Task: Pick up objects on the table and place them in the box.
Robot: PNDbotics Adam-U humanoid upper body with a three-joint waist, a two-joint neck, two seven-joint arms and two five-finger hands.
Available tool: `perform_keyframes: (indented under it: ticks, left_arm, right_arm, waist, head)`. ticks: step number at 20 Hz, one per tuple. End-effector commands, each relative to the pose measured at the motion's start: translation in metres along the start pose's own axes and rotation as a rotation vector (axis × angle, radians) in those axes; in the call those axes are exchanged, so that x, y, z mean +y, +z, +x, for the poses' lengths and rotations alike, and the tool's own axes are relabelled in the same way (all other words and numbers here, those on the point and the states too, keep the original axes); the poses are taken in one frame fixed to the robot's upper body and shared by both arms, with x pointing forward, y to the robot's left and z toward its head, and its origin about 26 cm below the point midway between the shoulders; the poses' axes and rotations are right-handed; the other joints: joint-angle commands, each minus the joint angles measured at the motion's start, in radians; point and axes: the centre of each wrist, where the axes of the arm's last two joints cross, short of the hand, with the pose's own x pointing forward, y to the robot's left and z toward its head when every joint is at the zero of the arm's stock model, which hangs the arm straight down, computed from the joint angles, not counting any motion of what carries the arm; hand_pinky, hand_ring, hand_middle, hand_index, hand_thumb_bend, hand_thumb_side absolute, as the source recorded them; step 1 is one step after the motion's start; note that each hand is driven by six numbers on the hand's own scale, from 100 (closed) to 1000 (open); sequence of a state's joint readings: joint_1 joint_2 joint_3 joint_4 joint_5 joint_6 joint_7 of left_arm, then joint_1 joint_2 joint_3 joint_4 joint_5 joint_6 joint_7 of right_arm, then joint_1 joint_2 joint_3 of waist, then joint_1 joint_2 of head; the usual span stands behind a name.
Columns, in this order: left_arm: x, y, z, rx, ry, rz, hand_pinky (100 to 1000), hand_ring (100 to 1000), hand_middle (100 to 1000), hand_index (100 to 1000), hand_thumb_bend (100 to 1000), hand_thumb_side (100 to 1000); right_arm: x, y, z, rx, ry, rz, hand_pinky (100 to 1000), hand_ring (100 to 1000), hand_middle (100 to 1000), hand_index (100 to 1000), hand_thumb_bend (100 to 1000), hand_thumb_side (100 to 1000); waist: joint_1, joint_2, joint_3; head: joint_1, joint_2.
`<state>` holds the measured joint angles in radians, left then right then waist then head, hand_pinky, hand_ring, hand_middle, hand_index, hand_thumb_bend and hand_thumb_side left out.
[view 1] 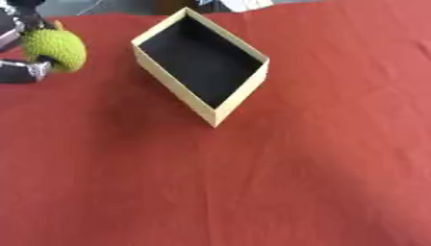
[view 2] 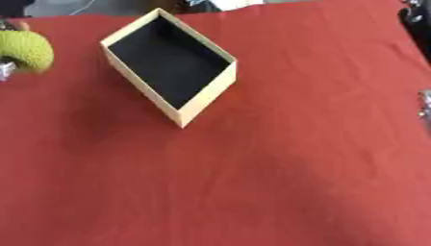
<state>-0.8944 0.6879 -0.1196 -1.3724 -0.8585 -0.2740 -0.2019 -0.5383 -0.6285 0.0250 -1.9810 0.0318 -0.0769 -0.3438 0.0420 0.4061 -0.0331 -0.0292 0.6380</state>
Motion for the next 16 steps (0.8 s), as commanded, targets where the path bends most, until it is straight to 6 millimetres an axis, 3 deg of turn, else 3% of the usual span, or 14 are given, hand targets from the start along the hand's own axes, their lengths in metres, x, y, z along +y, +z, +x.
perform_keyframes:
  ticks: [1,8,16]
  left_arm:
    - [0.034,-0.016,0.025,-0.106,-0.03,0.099,637,604,578,731,100,100]
    - [0.042,-0.063,0.08,-0.268,0.045,0.142,629,595,569,727,100,100]
    - [0.007,-0.104,0.115,-0.253,0.039,0.084,622,592,567,726,100,100]
  right_arm:
    - [-0.005,-0.009,0.009,-0.044,0.003,-0.009,798,768,669,807,100,591]
    - [-0.003,-0.014,0.012,-0.066,-0.021,-0.017,799,770,671,807,100,587]
    - [0.005,-0.024,0.02,-0.11,-0.076,-0.025,800,771,673,807,100,584]
  waist:
    - [-0.003,-0.025,0.001]
    - [-0.01,-0.026,-0.012]
    - [-0.024,-0.021,-0.038]
  head:
    - [0.001,0.003]
    - [0.015,0.0]
    - [0.045,-0.008]
